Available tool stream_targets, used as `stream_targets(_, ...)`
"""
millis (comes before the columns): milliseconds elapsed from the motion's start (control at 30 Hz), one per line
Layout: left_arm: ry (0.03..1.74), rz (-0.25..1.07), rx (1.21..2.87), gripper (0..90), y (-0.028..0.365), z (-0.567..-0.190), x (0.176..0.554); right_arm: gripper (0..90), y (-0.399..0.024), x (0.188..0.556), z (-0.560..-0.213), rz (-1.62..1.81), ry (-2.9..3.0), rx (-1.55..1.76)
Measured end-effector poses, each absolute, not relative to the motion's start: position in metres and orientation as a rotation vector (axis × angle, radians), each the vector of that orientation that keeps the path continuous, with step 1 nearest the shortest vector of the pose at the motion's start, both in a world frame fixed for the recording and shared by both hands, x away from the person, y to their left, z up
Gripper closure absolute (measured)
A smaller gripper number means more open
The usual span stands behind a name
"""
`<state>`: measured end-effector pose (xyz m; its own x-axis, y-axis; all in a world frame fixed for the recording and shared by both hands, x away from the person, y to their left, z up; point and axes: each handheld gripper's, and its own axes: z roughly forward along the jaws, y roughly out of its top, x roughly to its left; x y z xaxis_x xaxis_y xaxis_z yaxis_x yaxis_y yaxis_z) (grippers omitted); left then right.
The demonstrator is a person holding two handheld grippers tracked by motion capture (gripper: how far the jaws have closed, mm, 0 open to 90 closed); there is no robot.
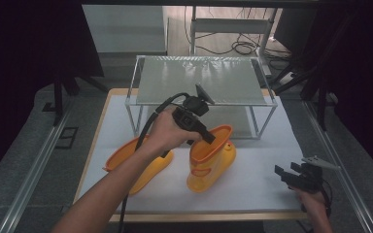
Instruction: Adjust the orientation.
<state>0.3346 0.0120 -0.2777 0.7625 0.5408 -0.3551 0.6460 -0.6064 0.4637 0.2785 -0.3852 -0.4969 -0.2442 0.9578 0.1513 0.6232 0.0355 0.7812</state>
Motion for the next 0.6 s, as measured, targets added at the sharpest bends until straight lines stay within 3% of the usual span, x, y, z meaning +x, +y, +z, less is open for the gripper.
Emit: stream_targets(600, 0.952, -0.224, 2.403, 85.9, 0.089, -0.323, 0.317, 26.5, -0.381, 0.280, -0.501, 1.057, 1.927, 1.600)
